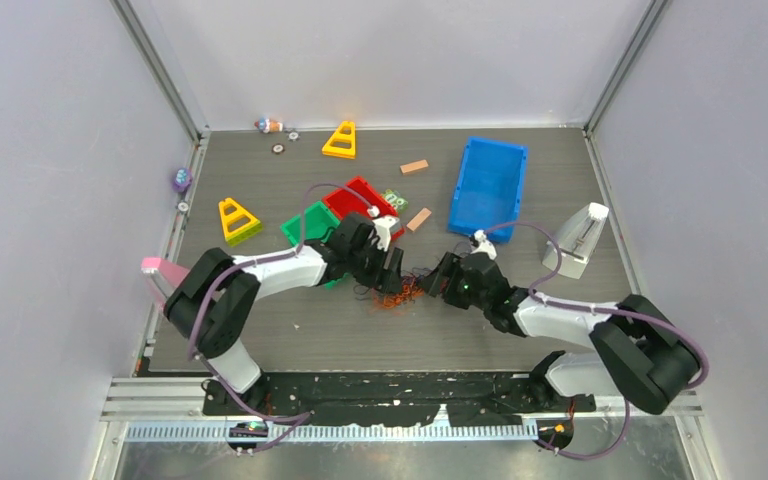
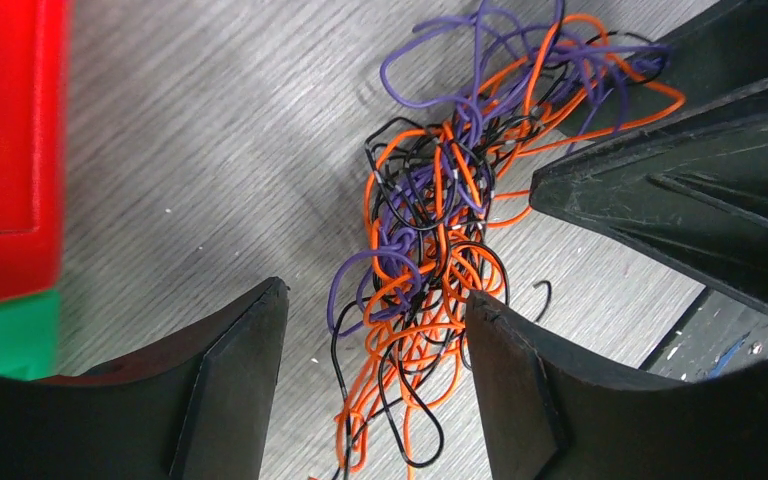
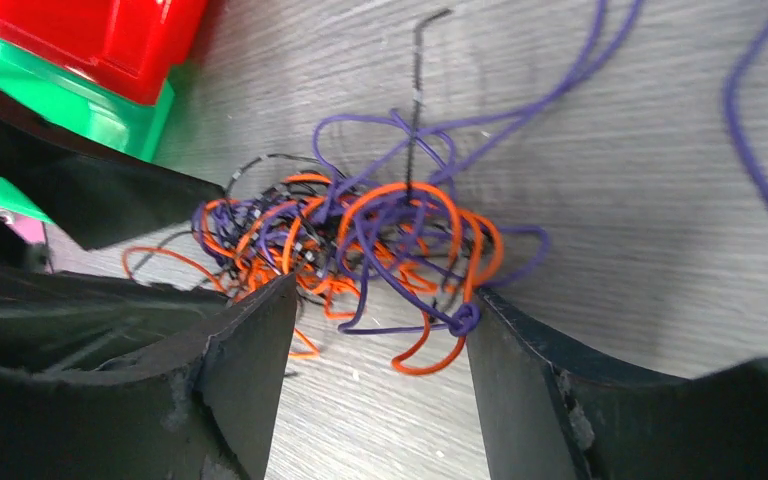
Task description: Untangle the cables
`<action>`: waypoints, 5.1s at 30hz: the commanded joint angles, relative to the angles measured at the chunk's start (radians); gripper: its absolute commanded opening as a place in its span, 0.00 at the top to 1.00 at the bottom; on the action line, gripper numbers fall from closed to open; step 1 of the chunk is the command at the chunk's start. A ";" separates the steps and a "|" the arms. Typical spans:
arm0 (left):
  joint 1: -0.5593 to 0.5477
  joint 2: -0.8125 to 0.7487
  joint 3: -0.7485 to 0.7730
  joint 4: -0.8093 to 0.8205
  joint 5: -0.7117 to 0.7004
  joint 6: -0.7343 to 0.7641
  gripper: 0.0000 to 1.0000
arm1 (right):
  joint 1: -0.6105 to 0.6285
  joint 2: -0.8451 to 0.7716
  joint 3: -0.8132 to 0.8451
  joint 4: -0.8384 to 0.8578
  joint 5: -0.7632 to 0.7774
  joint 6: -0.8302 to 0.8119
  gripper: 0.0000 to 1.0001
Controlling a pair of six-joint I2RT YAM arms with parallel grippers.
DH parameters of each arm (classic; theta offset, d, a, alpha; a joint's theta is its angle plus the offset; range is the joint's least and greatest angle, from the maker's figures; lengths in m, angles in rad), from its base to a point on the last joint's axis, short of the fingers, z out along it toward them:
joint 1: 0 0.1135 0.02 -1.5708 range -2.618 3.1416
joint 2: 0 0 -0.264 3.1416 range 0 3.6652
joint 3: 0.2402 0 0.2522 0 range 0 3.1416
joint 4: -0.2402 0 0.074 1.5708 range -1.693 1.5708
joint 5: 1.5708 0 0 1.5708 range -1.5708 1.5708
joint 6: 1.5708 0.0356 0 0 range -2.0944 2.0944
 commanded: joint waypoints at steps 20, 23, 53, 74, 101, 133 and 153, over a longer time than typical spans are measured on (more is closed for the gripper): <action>0.111 -0.211 -0.275 0.249 -0.017 -0.170 1.00 | -0.240 -0.179 0.052 -0.314 0.216 -0.181 0.95; 0.112 -0.294 -0.336 0.240 -0.082 -0.184 1.00 | -0.303 -0.264 0.052 -0.378 0.219 -0.245 0.95; 0.018 -0.639 -0.334 -0.024 -0.296 -0.022 0.34 | -0.442 -0.413 0.165 -0.422 -0.132 -0.484 0.95; -0.176 -0.079 0.175 -0.134 -0.187 0.152 0.36 | -0.429 -0.257 0.244 -0.453 -0.317 -0.501 0.94; 0.086 -0.253 -0.184 0.248 0.169 -0.176 1.00 | -0.463 -0.244 0.225 -0.665 0.228 -0.342 0.95; 0.233 -0.638 -0.400 0.188 0.088 -0.072 1.00 | -0.625 -0.394 0.154 -0.507 -0.378 -0.545 0.40; 0.228 -0.676 -0.386 0.119 0.014 -0.091 0.66 | -0.108 -0.015 0.527 -0.571 -0.172 -0.808 0.26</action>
